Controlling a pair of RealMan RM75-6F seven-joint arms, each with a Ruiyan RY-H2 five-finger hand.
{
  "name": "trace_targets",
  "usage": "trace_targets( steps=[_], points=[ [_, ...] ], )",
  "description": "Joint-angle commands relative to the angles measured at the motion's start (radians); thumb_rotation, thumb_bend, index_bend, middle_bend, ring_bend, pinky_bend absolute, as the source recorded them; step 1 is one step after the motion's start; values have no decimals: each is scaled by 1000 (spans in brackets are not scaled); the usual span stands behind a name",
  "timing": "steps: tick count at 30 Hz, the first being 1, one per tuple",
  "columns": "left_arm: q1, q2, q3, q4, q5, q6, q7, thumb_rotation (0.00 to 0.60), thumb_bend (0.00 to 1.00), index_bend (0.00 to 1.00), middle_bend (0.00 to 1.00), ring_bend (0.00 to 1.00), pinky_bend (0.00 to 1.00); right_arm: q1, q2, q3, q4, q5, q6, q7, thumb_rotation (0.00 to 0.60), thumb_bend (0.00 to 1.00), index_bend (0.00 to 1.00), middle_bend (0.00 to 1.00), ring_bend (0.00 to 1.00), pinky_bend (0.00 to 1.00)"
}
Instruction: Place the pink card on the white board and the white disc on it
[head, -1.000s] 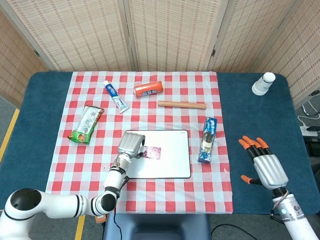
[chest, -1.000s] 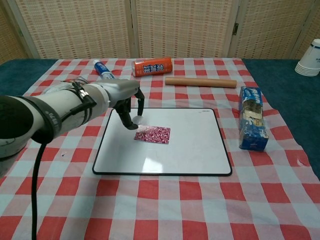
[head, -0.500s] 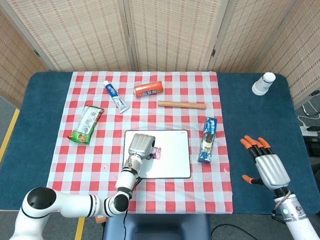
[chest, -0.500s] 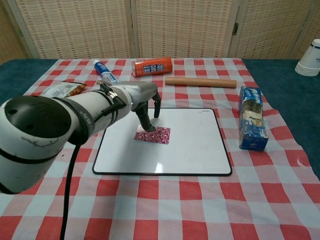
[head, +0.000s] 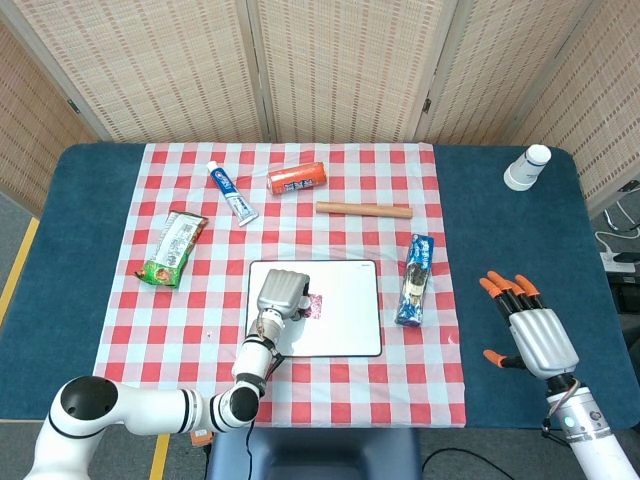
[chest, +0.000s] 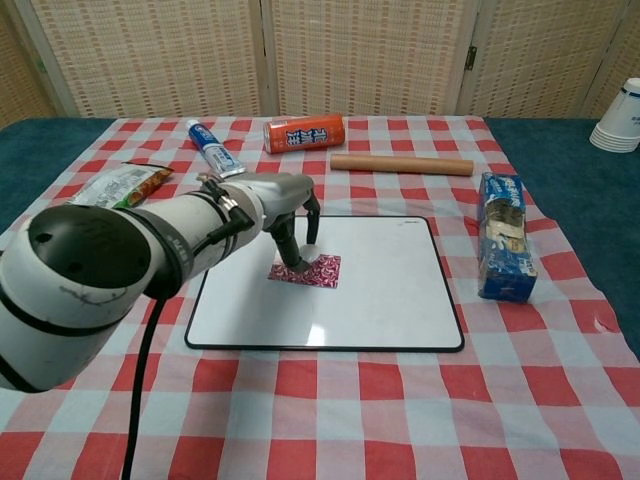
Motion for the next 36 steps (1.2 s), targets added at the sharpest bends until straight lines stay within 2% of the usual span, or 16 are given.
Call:
trace_targets(
  steps=[1,14,19,27,31,36],
  points=[
    [1,-3,1,5,-2,-5,-3,600,284,498,1000,1000,1000,0,0,1,0,1,1,0,600,46,0,9,0,10],
    [1,-27,5,44,11,-17,-20,600,282,489,1000,1000,1000,1,-1,1,1,6,-3,-2,600,46,0,9,0,10],
    [5,-30,2,50,20,-19,-32,600,282,439,1000,1000,1000,2,0,2,0,7,-3,-3,600,46,0,9,0,10],
    [17,-30,-5,54,51,-17,-66,600,225,350,995,1000,1000,2,-1,2,2,6,-3,-2,600,46,0,9,0,10],
    [31,24,-3,-19,81,30,-50,600,217,353,983,1000,1000,2,0,2,2,7,-4,1,600,46,0,9,0,10],
    [110,167,-4,-216,177,169,-85,600,236,394,979,1000,1000,3,1,3,2,8,-4,2,600,46,0,9,0,10]
  ],
)
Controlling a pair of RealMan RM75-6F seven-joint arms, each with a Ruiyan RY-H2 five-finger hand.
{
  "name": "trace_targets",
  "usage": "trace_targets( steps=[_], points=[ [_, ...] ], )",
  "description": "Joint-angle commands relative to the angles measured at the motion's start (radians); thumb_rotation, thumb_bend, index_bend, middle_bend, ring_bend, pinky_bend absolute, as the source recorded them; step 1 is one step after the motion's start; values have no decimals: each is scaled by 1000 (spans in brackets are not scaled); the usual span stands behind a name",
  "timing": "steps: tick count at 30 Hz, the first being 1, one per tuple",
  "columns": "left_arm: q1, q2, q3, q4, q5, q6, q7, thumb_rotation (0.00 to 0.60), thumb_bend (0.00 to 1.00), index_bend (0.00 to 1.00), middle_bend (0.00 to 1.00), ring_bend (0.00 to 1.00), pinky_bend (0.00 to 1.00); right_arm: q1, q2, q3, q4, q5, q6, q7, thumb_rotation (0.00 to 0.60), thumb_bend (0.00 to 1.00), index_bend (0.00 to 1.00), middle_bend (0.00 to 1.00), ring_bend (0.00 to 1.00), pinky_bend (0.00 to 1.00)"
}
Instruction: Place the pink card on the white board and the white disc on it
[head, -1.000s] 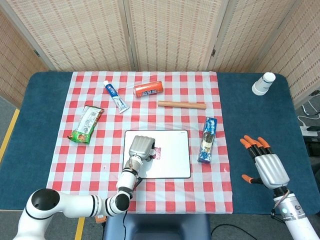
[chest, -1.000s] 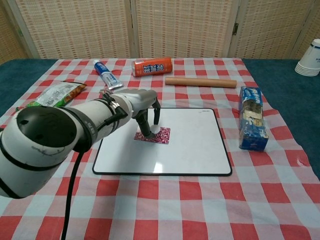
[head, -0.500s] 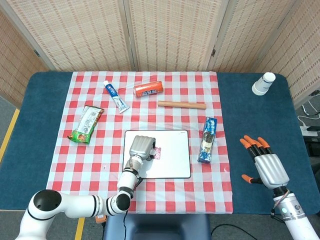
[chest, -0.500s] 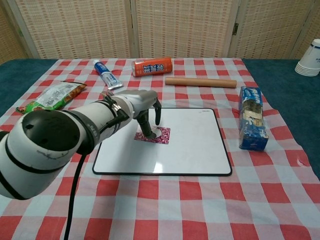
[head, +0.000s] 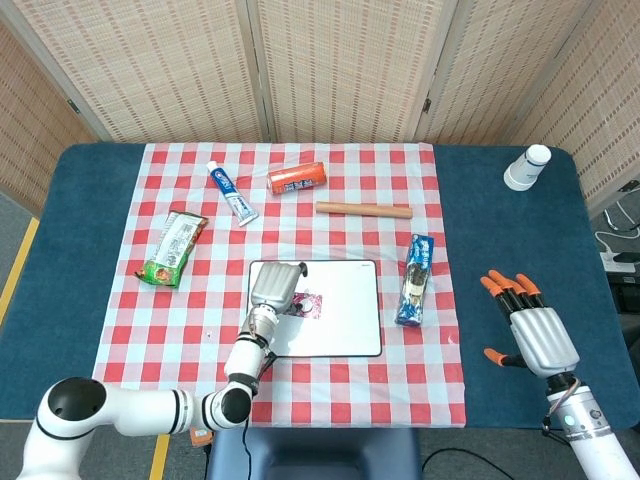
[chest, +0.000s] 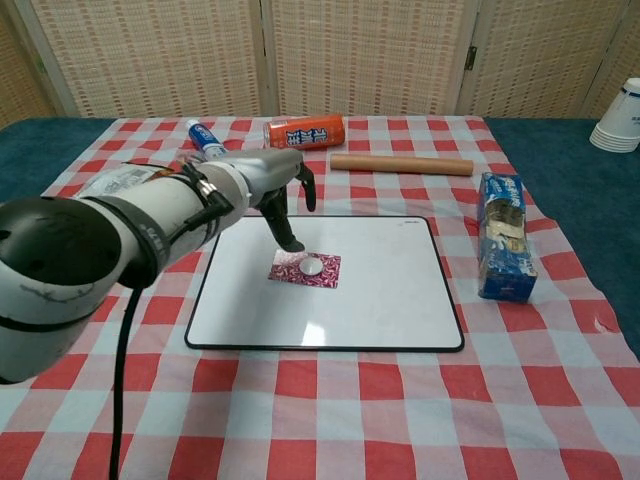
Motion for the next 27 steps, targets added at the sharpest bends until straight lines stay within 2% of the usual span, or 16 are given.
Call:
trace_targets(
  steps=[1,4,7,8,9,11,14,16,18,21,27],
  points=[
    [80,133,11,-165,91,117,-29,600,242,401,979,1000,1000,1,0,-1,-1,-1,-1,0,600,46,0,9,0,10],
    [189,229,61,-270,220,185,-156,600,248,411,975,1000,1000,-3,3,-4,-5,-8,5,1,600,46,0,9,0,11],
    [354,288,179,-271,536,265,-499,600,250,395,879,968,998,-14,5,-12,-14,-35,31,-6,600,46,0,9,0,11],
    [421,297,243,-223,661,305,-657,600,249,366,801,898,977,-18,4,-17,-16,-49,40,-11,600,46,0,9,0,11],
    [463,303,288,-180,726,328,-748,600,248,324,691,778,917,-20,1,-20,-16,-57,43,-14,600,46,0,9,0,11],
    [543,310,369,-82,824,378,-885,600,242,234,454,512,707,-19,-3,-26,-16,-58,34,-25,600,46,0,9,0,11],
    [634,297,429,51,914,467,-978,600,230,141,217,231,421,-18,-8,-30,-24,-55,27,-51,600,46,0,9,0,12],
    [679,287,441,118,938,516,-981,600,258,82,113,112,286,-20,-14,-31,-30,-56,31,-68,600,46,0,9,0,12],
    [725,278,443,168,947,555,-982,600,377,20,24,25,184,-23,-21,-32,-34,-55,34,-89,600,45,0,9,0,12],
    [780,259,430,219,940,583,-1033,600,442,0,0,0,142,-27,-30,-34,-40,-51,36,-118,600,46,0,7,0,12],
    [809,284,393,258,918,509,-1149,600,362,35,0,0,143,-43,-43,-33,-50,-61,70,-154,600,46,0,7,0,12]
  ],
)
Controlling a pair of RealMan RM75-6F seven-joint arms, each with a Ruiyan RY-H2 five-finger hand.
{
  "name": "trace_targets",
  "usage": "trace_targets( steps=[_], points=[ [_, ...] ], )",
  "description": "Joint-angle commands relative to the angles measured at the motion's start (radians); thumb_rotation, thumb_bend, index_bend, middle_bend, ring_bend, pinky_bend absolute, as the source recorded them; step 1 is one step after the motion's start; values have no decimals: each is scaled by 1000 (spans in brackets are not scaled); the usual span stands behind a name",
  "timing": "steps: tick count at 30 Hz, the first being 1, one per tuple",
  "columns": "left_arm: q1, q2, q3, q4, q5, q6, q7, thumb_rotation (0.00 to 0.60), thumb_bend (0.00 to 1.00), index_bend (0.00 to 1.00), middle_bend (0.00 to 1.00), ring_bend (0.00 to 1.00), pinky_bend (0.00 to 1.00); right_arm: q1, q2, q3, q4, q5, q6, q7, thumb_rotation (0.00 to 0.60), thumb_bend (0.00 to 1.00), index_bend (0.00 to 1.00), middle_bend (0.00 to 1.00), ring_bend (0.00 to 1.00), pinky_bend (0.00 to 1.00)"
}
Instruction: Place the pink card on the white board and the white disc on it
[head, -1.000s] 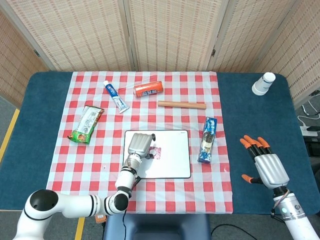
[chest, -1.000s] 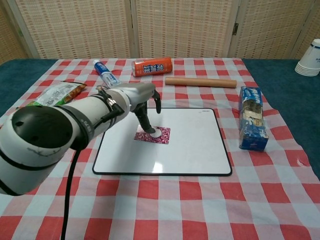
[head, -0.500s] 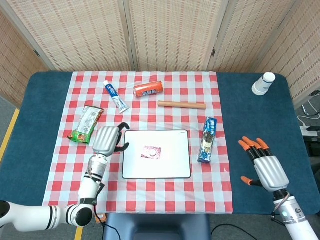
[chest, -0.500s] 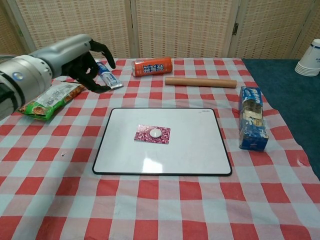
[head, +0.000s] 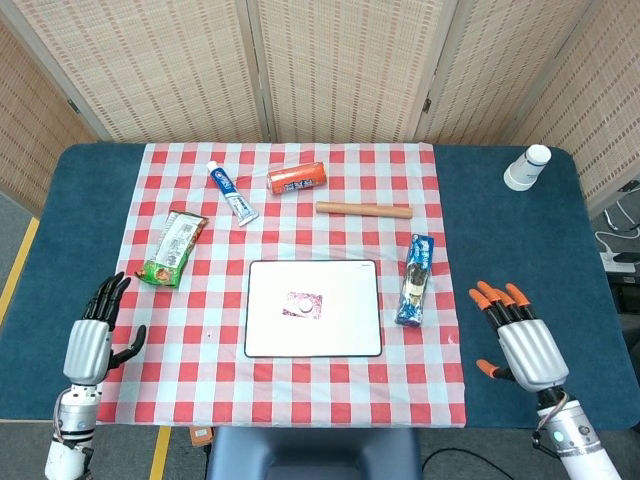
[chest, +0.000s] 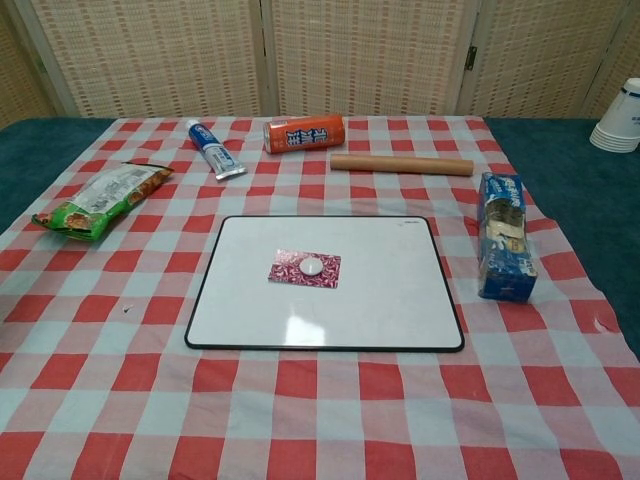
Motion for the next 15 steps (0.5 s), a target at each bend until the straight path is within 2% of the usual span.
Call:
trace_targets(
  steps=[1,15],
  points=[
    [31,26,-12,35,-5,-64,-96,600,354,39,3,0,143,-9,-6,0,-3,-4,14,-12,600,46,0,7,0,12],
    [50,41,-72,35,43,-109,-158,600,336,40,21,0,144,-18,-13,4,6,19,13,-21,600,46,0,7,0,12]
  ],
)
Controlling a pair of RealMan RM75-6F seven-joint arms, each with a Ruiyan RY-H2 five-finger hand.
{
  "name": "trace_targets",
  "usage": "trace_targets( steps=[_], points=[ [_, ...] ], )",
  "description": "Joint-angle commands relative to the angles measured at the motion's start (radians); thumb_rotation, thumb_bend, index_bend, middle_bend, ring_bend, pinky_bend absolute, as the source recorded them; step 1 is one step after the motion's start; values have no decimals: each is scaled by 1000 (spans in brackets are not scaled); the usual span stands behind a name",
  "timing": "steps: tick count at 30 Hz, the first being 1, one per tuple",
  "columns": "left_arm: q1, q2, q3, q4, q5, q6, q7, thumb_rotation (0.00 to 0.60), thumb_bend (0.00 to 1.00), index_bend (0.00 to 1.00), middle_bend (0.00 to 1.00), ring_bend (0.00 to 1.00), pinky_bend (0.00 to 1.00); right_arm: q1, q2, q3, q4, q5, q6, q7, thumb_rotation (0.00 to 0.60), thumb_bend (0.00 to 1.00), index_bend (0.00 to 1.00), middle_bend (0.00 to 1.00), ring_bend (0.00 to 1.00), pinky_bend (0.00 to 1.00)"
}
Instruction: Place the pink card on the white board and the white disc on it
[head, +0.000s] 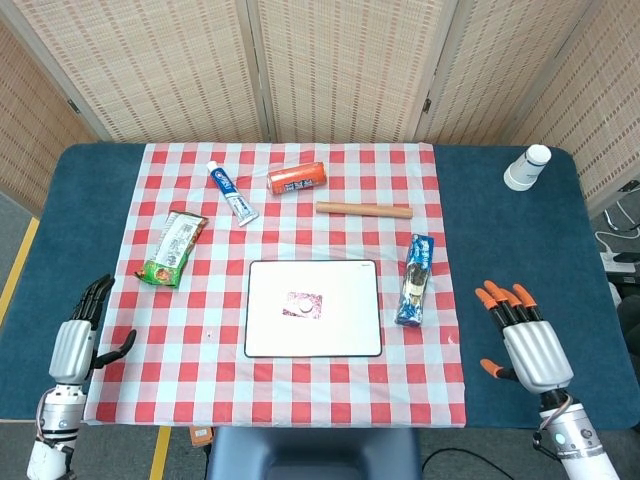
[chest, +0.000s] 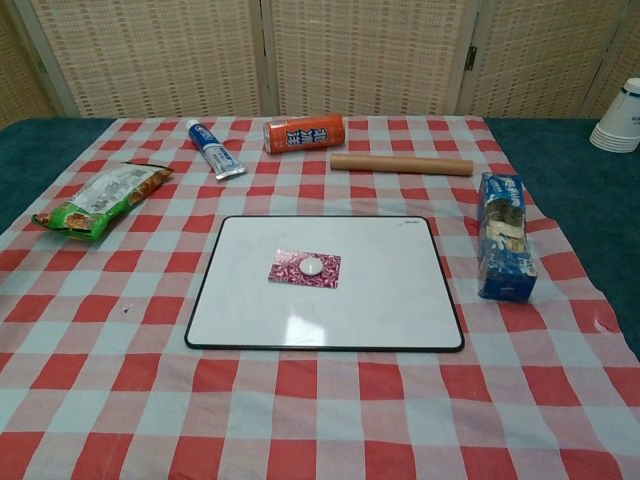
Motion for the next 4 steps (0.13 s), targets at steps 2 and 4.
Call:
trace_targets(
  steps=[2,4],
  points=[
    [1,0,-13,-4,15,1,7,600,336,40,21,0,144,-2,0,0,5,2,1,4,600,45,0,7,0,12],
    [2,-2,-19,-5,23,0,13,600,336,40,21,0,144,-2,0,3,8,5,2,9,600,46,0,7,0,12]
  ],
)
